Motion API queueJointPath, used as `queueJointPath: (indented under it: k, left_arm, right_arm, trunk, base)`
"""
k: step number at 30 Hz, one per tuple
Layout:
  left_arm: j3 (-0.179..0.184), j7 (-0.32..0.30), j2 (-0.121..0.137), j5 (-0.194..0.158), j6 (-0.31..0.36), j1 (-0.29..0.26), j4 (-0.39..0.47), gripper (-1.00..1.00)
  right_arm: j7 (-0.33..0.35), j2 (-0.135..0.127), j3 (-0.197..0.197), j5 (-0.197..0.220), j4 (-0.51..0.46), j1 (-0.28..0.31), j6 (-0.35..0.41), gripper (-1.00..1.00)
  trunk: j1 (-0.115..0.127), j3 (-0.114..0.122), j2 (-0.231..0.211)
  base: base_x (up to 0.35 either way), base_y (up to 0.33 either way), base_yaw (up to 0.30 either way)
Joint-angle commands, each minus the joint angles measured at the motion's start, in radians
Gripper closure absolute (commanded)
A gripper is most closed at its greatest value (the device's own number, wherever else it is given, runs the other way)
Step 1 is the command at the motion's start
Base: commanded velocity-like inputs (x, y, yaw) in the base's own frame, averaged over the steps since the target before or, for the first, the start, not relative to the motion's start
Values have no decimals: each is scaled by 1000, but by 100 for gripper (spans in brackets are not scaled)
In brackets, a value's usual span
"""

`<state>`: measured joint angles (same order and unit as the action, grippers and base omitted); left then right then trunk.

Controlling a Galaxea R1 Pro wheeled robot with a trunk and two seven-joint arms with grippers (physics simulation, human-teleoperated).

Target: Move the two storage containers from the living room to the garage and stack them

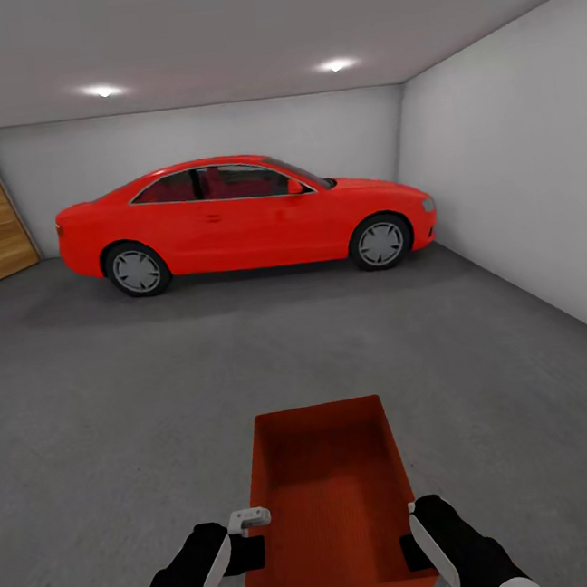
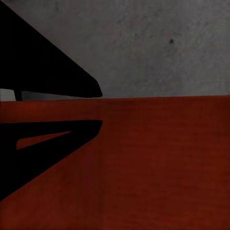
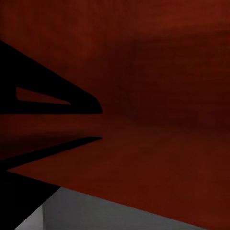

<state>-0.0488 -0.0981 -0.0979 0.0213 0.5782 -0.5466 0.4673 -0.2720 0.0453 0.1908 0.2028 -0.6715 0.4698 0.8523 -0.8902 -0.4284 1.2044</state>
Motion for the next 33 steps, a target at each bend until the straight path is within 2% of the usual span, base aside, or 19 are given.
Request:
queueJointPath:
  k: [1,33]
  left_arm:
    - [3,-2,-2,-15,6,0,1,100]
    - [3,-2,-2,-15,6,0,1,100]
  right_arm:
    - [-4,15,1,65,-2,1,-9,100]
    - [-4,15,1,65,-2,1,-9,100]
  trunk:
    - [-1,-1,1]
    - [-1,-1,1]
  base:
    - [332,126,0]
    - [332,13,0]
